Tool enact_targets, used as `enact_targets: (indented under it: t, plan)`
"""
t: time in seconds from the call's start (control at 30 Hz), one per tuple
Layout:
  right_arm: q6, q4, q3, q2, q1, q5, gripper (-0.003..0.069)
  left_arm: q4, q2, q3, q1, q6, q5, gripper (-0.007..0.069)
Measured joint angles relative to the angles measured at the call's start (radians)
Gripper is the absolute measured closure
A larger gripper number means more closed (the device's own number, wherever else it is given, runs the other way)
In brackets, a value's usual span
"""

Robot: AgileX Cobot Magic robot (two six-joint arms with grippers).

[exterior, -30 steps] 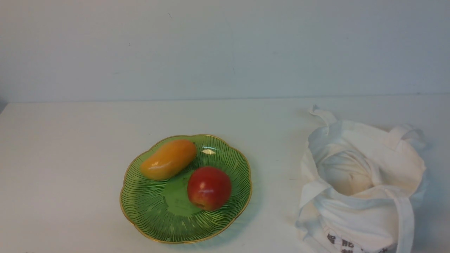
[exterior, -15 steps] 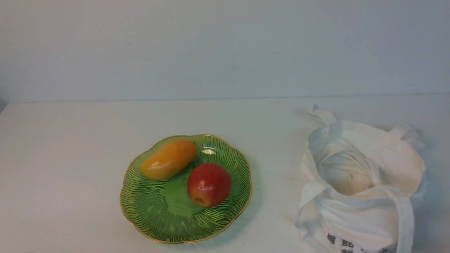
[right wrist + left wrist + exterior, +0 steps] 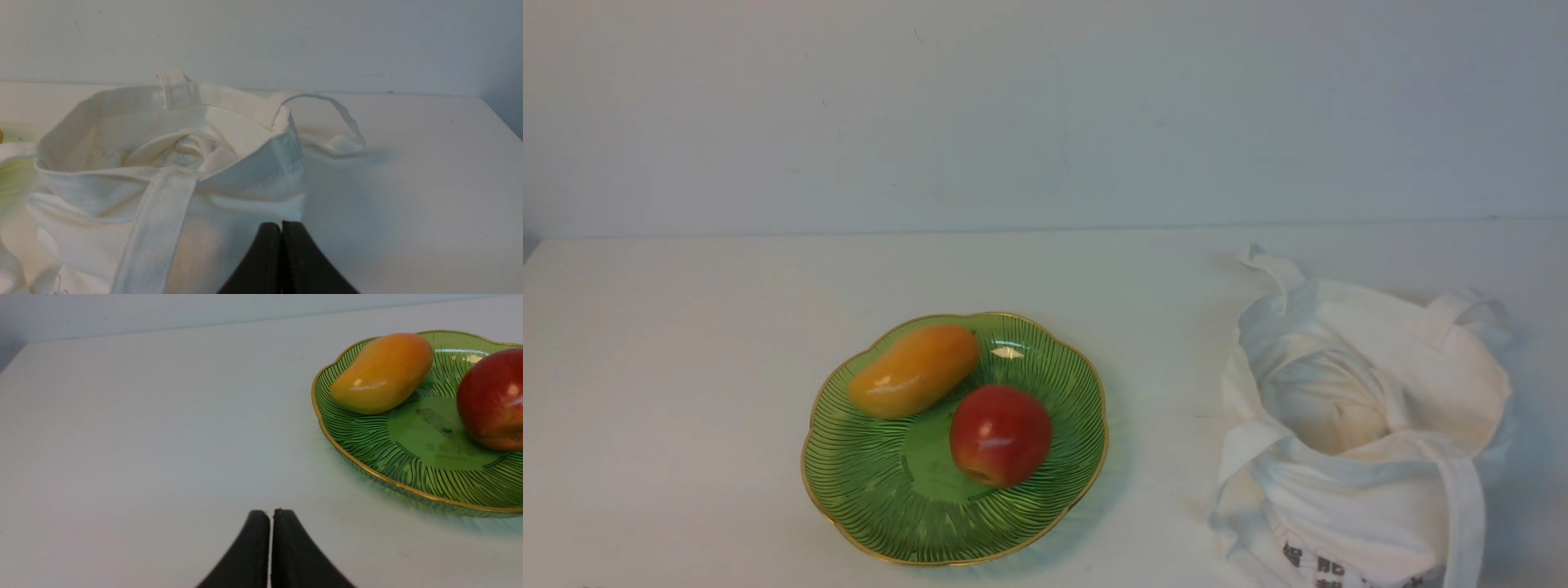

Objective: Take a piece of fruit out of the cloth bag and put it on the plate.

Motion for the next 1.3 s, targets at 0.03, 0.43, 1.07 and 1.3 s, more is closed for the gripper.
enact_targets:
  t: [0.03,0.43,1.07,1.3]
  plan:
    - [0.0,0.0,0.0,0.0,0.0,0.0,0.0673,0.0,0.0,0.0,0.0,0.0,0.0,0.0632]
    - [0.0,0.0,0.0,0.0,0.0,0.0,0.0673,0.0,0.0,0.0,0.0,0.0,0.0,0.0632]
    - [-0.022,0.0,0.0,0.0,0.0,0.0,0.0673,0.0,0.0,0.0,0.0,0.0,0.0,0.0632]
    - [-0.023,0.0,0.0,0.0,0.0,0.0,0.0673,0.0,0.0,0.0,0.0,0.0,0.0,0.0632]
